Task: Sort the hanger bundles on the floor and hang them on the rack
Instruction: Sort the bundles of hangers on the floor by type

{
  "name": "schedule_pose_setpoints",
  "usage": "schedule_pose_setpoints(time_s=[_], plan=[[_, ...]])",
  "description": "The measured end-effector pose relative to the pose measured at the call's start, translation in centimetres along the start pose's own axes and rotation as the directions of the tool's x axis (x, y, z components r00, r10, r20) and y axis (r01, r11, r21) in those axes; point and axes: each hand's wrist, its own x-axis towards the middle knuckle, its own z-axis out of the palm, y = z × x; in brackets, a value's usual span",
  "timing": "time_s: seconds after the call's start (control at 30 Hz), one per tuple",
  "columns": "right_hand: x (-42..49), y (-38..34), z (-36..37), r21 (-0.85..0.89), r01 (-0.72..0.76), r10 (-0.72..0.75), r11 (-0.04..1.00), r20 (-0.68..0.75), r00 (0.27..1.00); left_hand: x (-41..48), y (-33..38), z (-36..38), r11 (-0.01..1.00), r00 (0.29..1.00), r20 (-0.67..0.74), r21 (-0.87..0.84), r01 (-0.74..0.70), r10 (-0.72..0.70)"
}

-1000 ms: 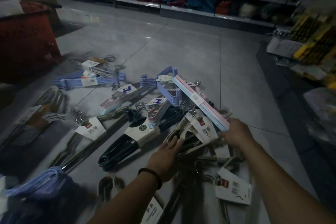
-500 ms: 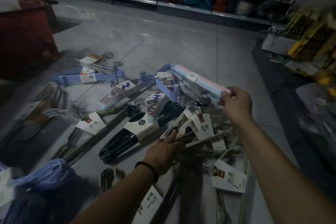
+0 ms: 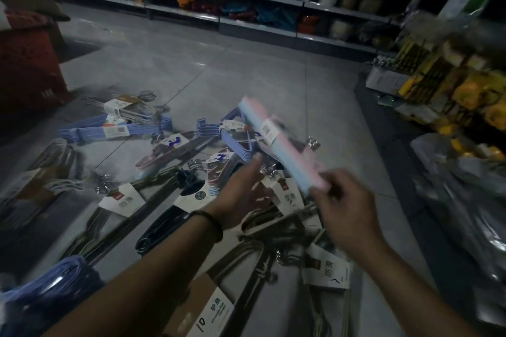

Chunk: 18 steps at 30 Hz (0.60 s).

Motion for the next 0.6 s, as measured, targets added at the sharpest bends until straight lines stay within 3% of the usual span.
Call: schedule_pose_setpoints(time_s=[0.03, 0.1, 0.17, 0.23, 0.37, 0.4, 0.47, 0.53, 0.6], plan=[[-1.6, 0.1, 0.3, -0.114, 0.122, -0.118, 0.986, 0.045, 0.992, -0.1, 1.1, 0.1, 0.991, 0.999, 0.054, -0.134, -0.001, 0.009], [-4.8, 0.5, 1.1, -0.244, 0.365, -0.33, 0.899, 0.173, 0.928, 0.0, 1.8, 0.1, 0.973, 0.999, 0.032, -0.232, -0.017, 0.025], [-7.3, 0.9, 1.9, -0.27, 0.528, -0.461, 0.805, 0.274, 0.844, 0.2, 0.5, 0.2, 0.973, 0.985, -0.168, -0.23, -0.006, -0.034], [-9.3, 1.2, 2.9, -0.301, 0.606, -0.511, 0.736, 0.34, 0.79, 0.1, -1.4, 0.1, 0.963, 0.953, -0.287, -0.269, 0.014, -0.094], [-8.7, 0.0, 1.9, -0.183, 0.618, -0.52, 0.765, 0.392, 0.759, -0.7, -1.9, -0.1, 0.966, 0.916, -0.399, -0.252, -0.056, -0.051], [-7.6, -0.8, 1.2, -0.175, 0.599, -0.517, 0.781, 0.356, 0.778, -1.0, -1.6, -0.2, 0.972, 0.909, -0.414, -0.228, -0.06, -0.041], [-4.3, -2.9, -0.3, -0.205, 0.428, -0.399, 0.88, 0.168, 0.902, -1.8, -0.9, -0.5, 0.979, 0.909, -0.415, -0.198, -0.04, -0.047], [-0.4, -3.6, -1.7, -0.207, 0.112, -0.114, 0.972, 0.003, 0.993, -2.8, -0.4, -0.7, 0.981, 0.927, -0.37, -0.193, -0.013, -0.06], [2.1, -2.1, -3.0, -0.228, -0.193, 0.201, 0.954, 0.012, 0.98, -3.5, -0.5, -0.4, 0.99, 0.94, -0.339, -0.143, -0.012, -0.038]])
